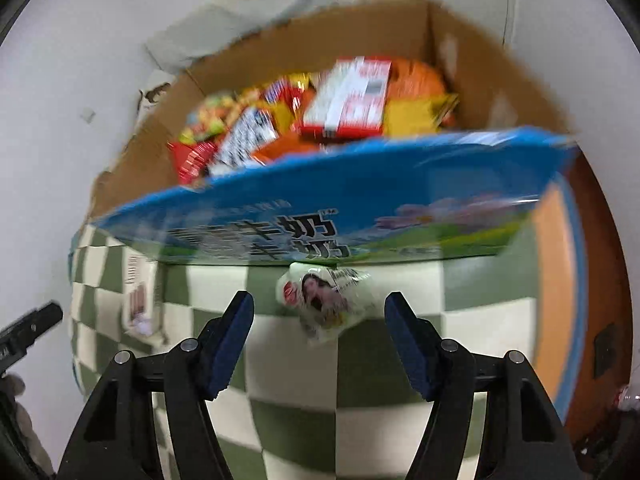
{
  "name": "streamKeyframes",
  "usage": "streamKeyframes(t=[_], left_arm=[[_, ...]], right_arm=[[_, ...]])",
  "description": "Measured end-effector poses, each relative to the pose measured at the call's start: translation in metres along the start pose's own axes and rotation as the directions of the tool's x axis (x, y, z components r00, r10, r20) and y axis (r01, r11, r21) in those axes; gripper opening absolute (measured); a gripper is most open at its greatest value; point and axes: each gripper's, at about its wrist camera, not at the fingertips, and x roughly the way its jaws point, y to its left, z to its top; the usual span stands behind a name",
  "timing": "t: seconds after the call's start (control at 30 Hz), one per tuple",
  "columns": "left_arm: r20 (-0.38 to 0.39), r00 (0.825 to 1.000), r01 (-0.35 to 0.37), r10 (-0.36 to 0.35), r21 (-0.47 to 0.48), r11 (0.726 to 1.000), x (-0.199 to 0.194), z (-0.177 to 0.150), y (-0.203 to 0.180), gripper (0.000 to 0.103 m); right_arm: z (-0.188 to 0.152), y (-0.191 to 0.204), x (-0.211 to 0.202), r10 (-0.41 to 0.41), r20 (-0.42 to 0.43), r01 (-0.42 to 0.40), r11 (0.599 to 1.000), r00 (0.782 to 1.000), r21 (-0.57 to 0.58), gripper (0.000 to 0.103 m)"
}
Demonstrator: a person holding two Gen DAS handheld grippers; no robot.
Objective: Organize snacks
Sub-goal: 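Grasp the white Franzzi cookie pack with left gripper while right grasps the small white snack bag, then carry the Franzzi pack and white snack bag over the box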
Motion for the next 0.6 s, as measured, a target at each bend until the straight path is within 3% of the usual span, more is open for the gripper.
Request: streamKeyframes(t=[0.1,0.2,0.4,0.43,0.47,0.5,0.6], left_arm=[[-0.057,0.998,0.014,-0.014,0.003,1.0,0.03,0.006,0.004,0.092],[-0.11,0.994,0.023,-0.016,0.064,0.998,0.057,0.016,-0.009,0.092],[-0.178,0.984,0.054,-0.025,0.157,0.986,0.095,0.026,-0.04,0.092],[-0.173,0.985,0.052,-0.022,0.166,0.985,0.097,0.026,-0.043,0.089],[-0.16,0.987,0.051,-0.024,0.169,0.984,0.098,0.024,-0.045,0.07],[-0.16,0.987,0.054,-0.027,0.167,0.984,0.098,0.022,-0.046,0.058],[-0.157,0.987,0.044,-0.018,0.165,0.985,0.091,0.006,-0.045,0.057]], right_arm=[[0.005,0.006,0.034,-0.033,-0.041,0.033,0.999,0.999,-0.003,0.072],[0.007,0.013,0.046,-0.072,-0.03,0.071,0.997,0.997,-0.022,0.075],[-0.001,0.024,0.057,-0.14,-0.068,0.133,0.986,0.988,-0.104,0.068],[-0.003,0.023,0.057,-0.137,-0.071,0.129,0.986,0.988,-0.106,0.067],[-0.004,0.023,0.057,-0.133,-0.074,0.125,0.987,0.988,-0.106,0.067],[-0.007,0.023,0.056,-0.13,-0.077,0.121,0.987,0.989,-0.105,0.066],[-0.015,0.021,0.052,-0.118,-0.085,0.109,0.988,0.989,-0.111,0.063]])
